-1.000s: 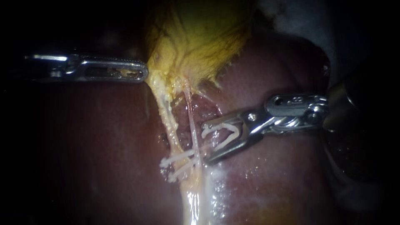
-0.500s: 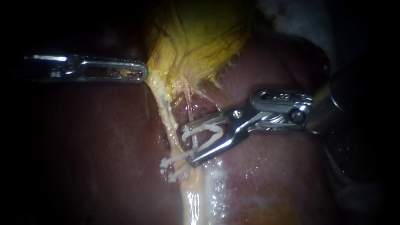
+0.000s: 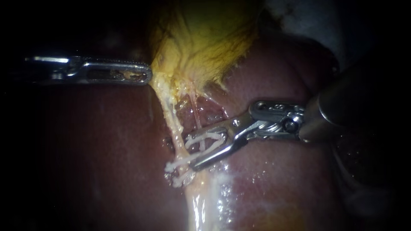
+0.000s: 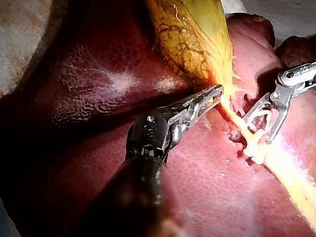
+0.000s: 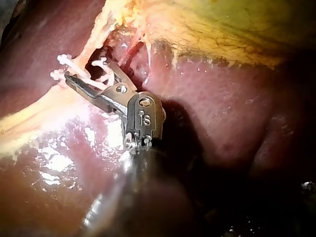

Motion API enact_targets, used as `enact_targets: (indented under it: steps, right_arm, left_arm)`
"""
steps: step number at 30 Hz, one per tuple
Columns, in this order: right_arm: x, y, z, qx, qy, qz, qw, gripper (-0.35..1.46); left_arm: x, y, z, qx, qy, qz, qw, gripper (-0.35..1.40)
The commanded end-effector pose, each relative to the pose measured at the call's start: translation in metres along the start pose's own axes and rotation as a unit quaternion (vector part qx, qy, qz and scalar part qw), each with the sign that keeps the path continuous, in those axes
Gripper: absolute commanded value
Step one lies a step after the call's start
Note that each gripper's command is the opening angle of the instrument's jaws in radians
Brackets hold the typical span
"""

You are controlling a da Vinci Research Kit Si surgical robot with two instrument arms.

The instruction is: Clipping third clip left tube

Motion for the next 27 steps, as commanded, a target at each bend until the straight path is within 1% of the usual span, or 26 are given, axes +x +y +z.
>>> enact_targets:
  steps: [1,4,6,9,14,17,21,27]
  right_arm:
    - [0.0,0.0002,0.0002,-0.001,0.0,0.0,1.0,0.54]
    - [0.0001,0.0006,0.001,-0.002,0.004,-0.001,1.0,0.54]
    - [0.0005,0.0009,0.0016,0.001,0.014,0.002,0.9999,0.54]
    - [0.0009,0.0009,0.0026,0.013,0.032,0.008,0.9994,0.54]
    - [0.0016,0.0004,0.0036,0.031,0.06,0.018,0.9975,0.54]
    - [0.0021,0.0001,0.0041,0.043,0.079,0.024,0.9956,0.54]
    - [0.0031,-0.0003,0.0045,0.057,0.103,0.028,0.9926,0.54]
    - [0.0051,-0.0009,0.0045,0.067,0.121,0.035,0.9897,0.53]
  left_arm:
    - [0.0,0.0,0.0,0.0,0.0,0.0,1.0,-0.35]
    - [0.0,0.0,0.0,0.0,0.0,0.0,1.0,-0.35]
    - [0.0,0.0,0.0,0.0,0.0,0.0,1.0,-0.35]
    - [0.0,0.0,0.0,0.0,0.0,0.0,1.0,-0.35]
    - [0.0,0.0,0.0,0.0,0.0,0.0,1.0,-0.35]
    - [0.0,0.0,0.0,0.0,0.0,0.0,1.0,-0.35]
    - [0.0,-0.0001,0.0001,0.0,0.0,0.0,1.0,-0.35]
    - [0.0,-0.0001,0.0001,0.0,0.0,0.0,1.0,-0.35]
